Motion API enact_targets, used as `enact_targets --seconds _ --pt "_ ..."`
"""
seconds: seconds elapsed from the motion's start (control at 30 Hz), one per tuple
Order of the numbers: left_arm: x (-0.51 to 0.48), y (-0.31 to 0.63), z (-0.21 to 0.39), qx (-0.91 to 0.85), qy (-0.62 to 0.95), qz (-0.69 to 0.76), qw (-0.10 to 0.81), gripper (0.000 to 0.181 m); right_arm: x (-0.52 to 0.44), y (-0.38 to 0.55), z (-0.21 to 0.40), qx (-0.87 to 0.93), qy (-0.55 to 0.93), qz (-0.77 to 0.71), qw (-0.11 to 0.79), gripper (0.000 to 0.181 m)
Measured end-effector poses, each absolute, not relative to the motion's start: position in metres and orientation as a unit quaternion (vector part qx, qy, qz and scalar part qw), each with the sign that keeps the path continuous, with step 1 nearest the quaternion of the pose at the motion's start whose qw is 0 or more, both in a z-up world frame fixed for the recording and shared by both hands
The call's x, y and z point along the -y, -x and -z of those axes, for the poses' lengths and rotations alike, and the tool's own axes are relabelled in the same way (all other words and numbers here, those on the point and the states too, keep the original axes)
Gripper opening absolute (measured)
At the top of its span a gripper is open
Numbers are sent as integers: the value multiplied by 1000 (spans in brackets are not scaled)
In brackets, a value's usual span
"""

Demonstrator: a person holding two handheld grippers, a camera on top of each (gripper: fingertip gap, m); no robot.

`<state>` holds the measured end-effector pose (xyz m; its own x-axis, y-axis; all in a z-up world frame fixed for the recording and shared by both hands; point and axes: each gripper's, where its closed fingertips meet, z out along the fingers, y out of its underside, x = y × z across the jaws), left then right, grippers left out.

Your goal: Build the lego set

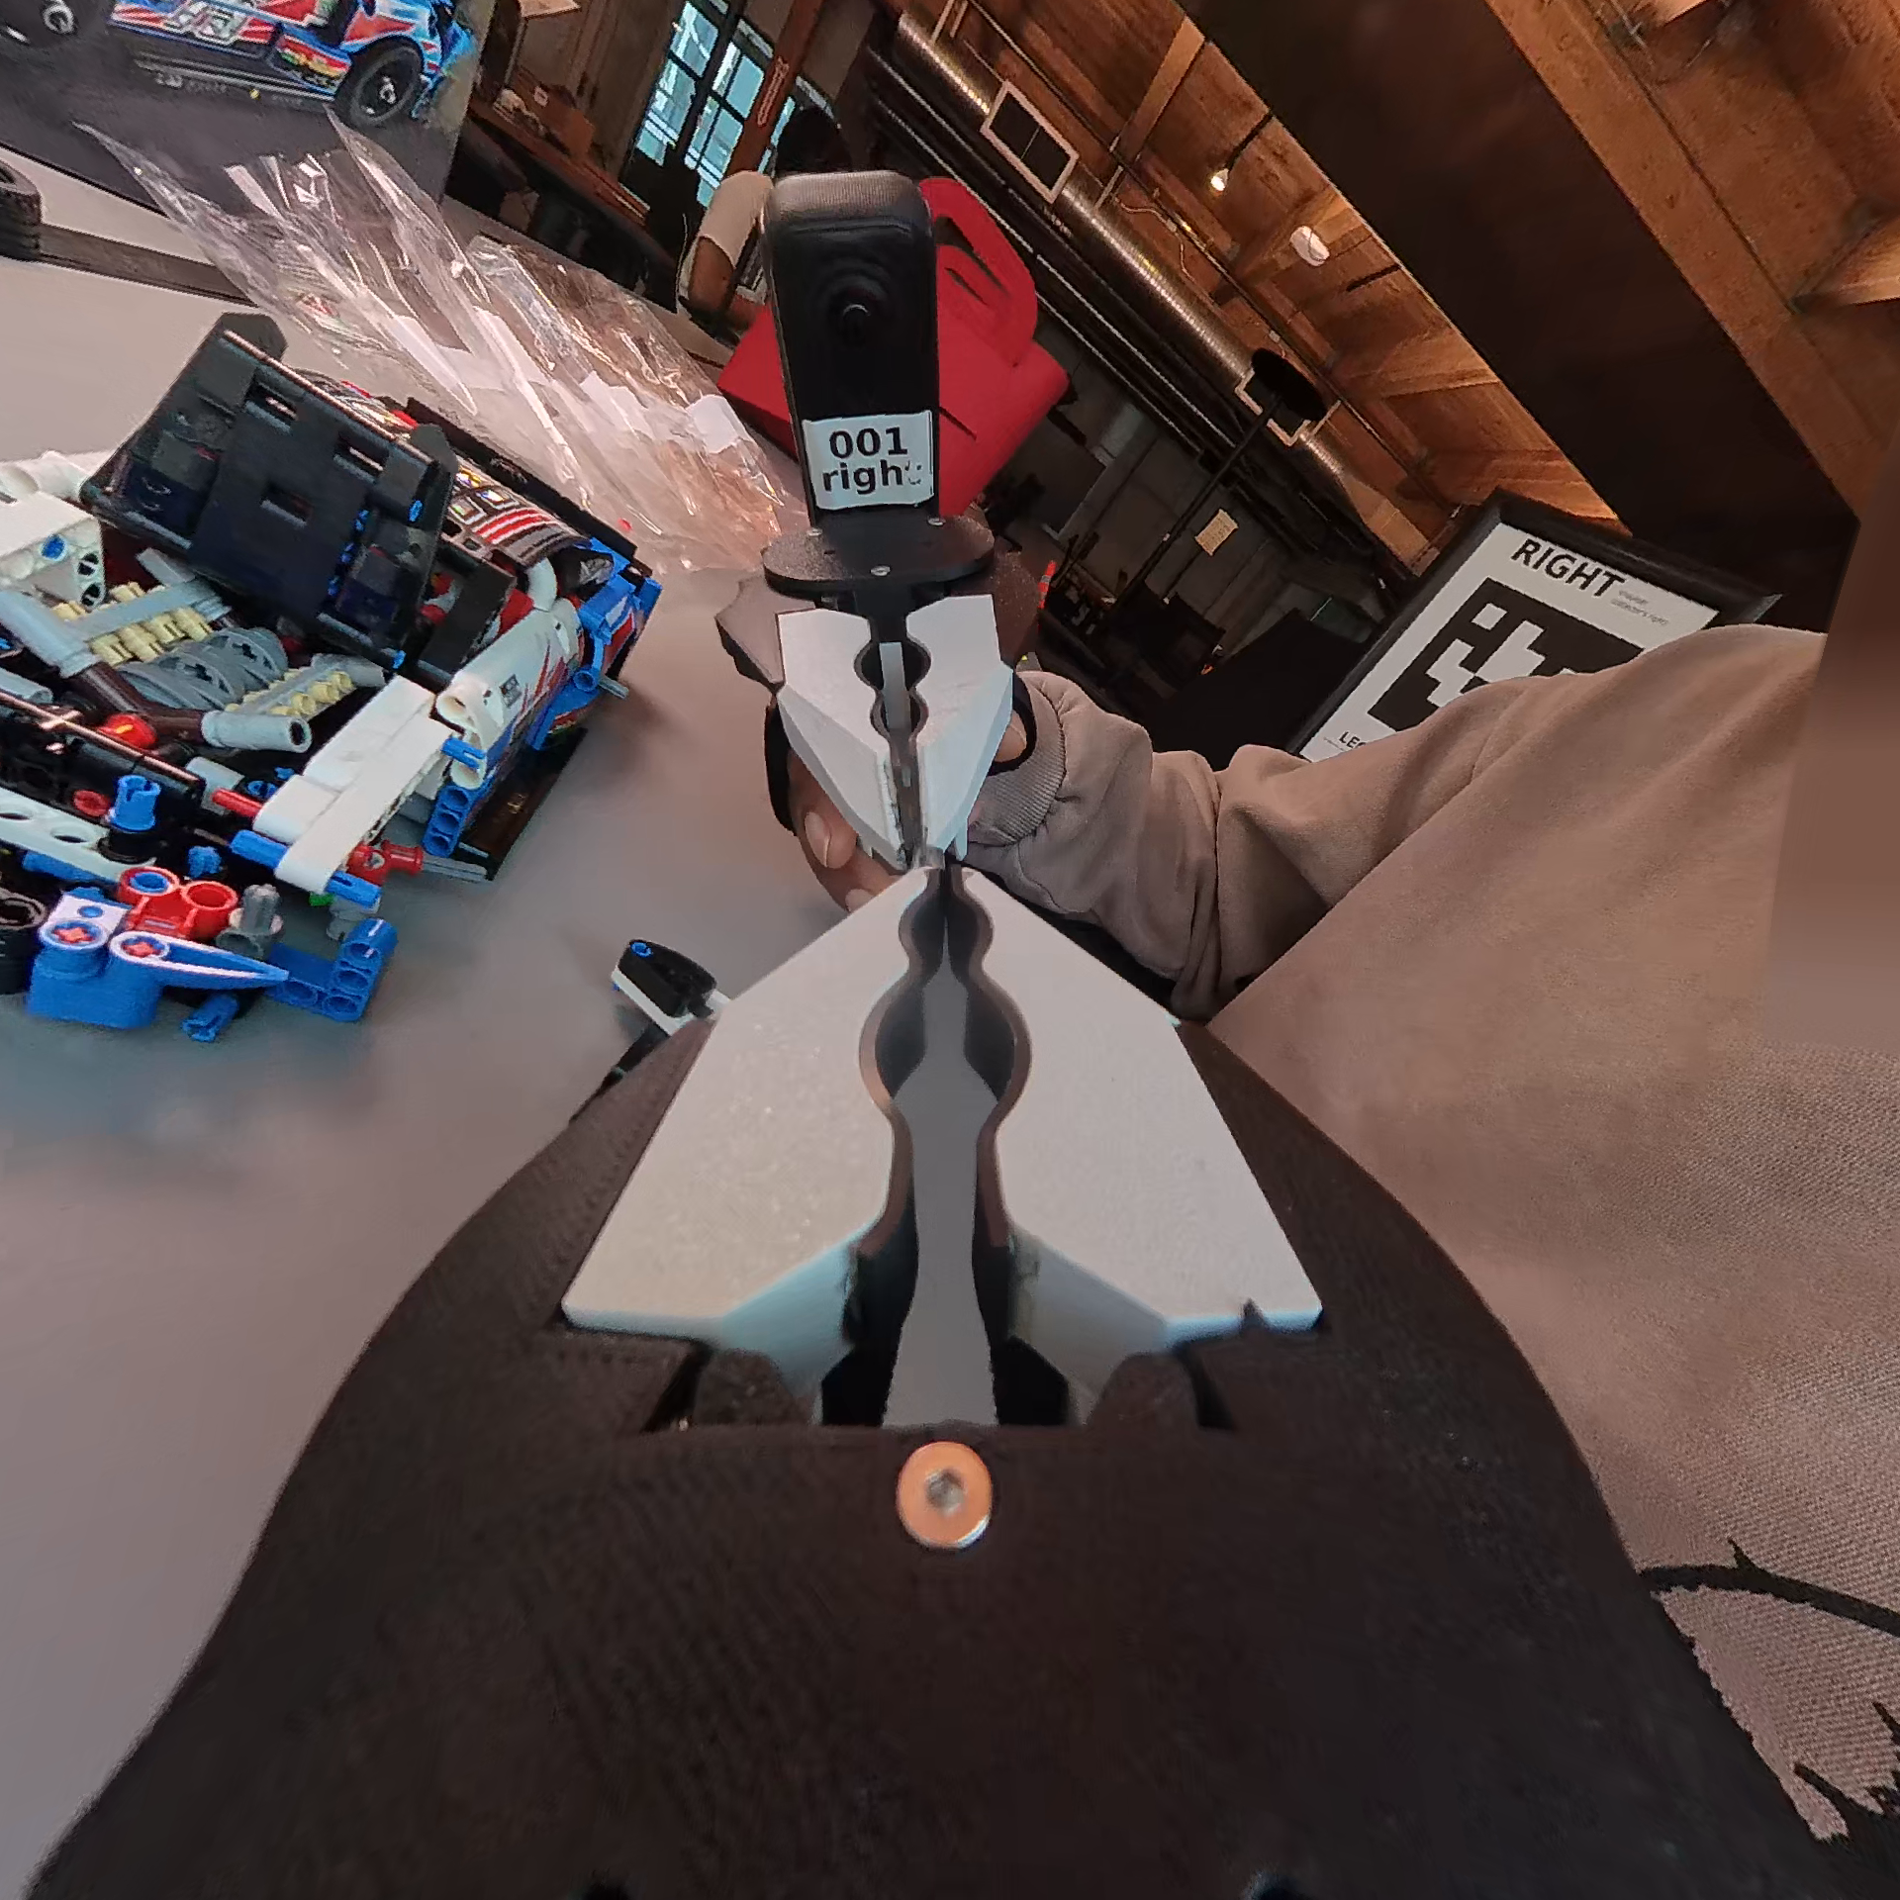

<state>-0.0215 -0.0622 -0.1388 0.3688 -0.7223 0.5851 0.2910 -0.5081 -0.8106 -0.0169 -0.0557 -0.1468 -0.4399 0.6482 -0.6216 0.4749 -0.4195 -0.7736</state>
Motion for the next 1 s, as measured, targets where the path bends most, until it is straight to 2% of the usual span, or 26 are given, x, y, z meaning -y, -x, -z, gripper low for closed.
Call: enact_targets --seconds 0.3,1.0 --pt "56 33 129 -127 658 553 494 0 45 21 129 528 502 -667 154 19" --pt "51 40 126 -96 644 571 500 0 45 36 130 492 519 -669 204 0"
